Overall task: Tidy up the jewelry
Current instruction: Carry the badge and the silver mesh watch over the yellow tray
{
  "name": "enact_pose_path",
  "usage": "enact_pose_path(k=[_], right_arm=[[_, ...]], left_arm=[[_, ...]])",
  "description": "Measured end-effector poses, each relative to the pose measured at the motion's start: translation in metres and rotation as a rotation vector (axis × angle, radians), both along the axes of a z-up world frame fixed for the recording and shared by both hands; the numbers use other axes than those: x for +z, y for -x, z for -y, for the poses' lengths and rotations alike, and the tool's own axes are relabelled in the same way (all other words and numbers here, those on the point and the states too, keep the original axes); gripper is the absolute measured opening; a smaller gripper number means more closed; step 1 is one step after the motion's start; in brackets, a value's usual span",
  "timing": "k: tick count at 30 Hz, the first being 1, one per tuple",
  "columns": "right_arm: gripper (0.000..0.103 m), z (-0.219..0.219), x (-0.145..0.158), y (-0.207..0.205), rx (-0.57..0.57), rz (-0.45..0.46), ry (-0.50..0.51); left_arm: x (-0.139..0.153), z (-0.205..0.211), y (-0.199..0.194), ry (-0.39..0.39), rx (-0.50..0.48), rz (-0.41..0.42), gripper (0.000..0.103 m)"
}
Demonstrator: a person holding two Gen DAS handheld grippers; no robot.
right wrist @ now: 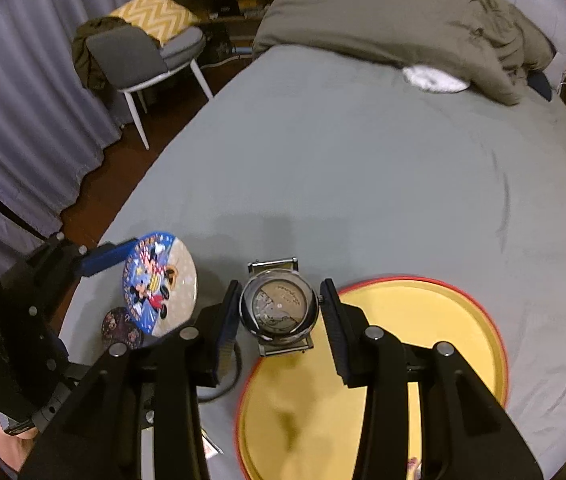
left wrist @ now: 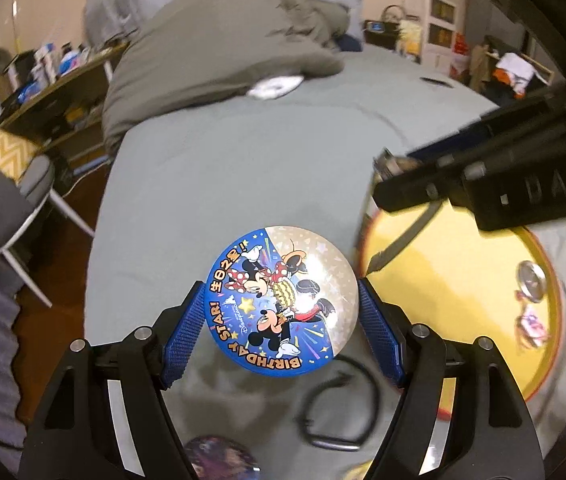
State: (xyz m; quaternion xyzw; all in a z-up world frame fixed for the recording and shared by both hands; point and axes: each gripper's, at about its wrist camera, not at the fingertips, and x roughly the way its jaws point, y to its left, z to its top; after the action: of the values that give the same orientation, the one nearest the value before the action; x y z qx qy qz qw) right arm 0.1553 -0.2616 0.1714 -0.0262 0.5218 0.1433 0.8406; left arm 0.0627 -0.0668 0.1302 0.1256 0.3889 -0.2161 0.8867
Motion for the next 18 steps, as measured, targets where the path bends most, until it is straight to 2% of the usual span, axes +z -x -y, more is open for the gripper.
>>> enact_pose_path(k=[7, 11, 18], right_arm=[[0.038, 0.051, 0.030, 0.034, -0.056, 0.075, -0.034], [0.038, 0.081, 0.030, 0.049, -0.088, 0.096, -0.033], [0.038, 0.123, 0.015, 0.077, -0.145, 0.111, -0.045]], left_arm=[[0.015, 0.046, 0.039, 0.014, -0.112, 0.018, 0.072], [0.014, 0.077, 0.060, 0.007, -0.198, 0.012, 0.072], [-0.008, 0.127, 0.092, -0.064, -0.329, -0.013, 0.072]])
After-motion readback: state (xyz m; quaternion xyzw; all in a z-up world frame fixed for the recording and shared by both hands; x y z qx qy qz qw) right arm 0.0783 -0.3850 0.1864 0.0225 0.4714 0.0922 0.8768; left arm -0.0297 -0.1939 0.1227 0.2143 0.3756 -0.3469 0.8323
